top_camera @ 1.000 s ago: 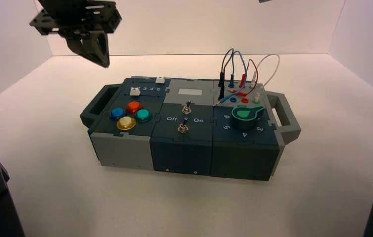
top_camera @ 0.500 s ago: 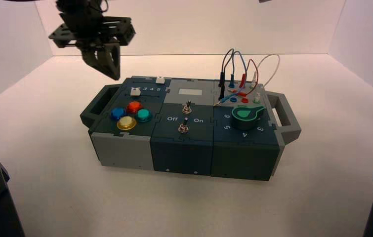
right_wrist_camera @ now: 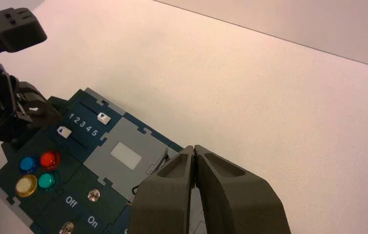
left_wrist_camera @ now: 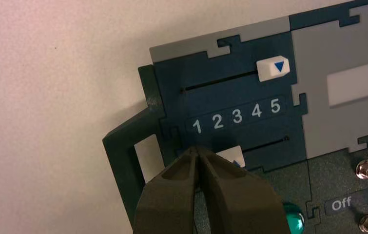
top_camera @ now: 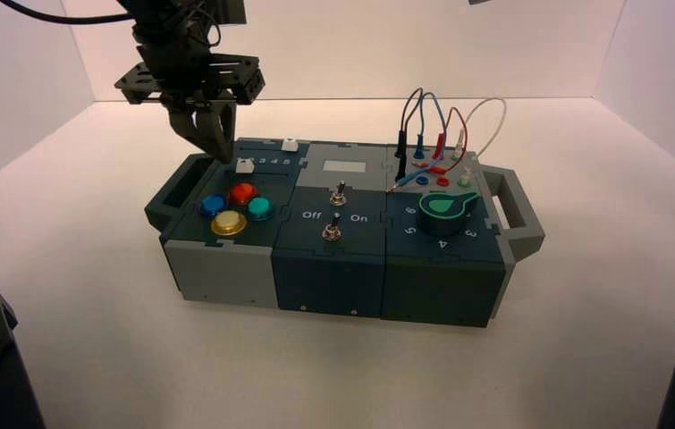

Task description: Move the bottom slider to position 4.

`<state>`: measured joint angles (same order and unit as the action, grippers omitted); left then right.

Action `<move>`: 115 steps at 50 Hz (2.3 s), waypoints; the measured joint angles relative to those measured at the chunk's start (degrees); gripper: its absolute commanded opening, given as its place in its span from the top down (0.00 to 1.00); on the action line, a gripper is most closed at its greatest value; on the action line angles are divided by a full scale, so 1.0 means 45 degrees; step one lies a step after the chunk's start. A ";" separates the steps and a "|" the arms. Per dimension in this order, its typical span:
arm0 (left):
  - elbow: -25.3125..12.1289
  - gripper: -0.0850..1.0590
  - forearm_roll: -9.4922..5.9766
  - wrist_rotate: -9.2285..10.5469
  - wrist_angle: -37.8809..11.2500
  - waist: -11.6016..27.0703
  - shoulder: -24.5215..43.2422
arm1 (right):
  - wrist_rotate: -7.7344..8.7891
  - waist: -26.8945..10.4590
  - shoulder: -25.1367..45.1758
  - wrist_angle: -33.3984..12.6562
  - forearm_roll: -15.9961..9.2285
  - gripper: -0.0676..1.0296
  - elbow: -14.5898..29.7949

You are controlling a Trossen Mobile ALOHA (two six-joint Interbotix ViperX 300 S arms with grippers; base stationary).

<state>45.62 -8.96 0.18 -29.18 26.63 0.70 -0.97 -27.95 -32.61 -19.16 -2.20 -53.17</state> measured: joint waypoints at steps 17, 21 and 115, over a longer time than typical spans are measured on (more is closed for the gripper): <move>-0.0117 0.95 -0.0020 0.0020 0.0000 0.0195 0.0078 | -0.0020 -0.0020 0.0000 -0.0020 0.0000 0.96 0.0000; -0.0117 0.95 -0.0020 0.0020 0.0000 0.0352 0.0176 | -0.0020 0.0000 0.0000 0.0000 0.0000 0.96 0.0000; -0.0254 0.95 -0.0039 -0.0039 -0.0254 0.1484 0.0332 | -0.0020 0.0020 0.0000 0.0000 0.0020 0.96 0.0000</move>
<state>44.47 -9.14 0.00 -30.32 33.31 2.20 -1.05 -27.86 -32.61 -19.16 -2.11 -53.17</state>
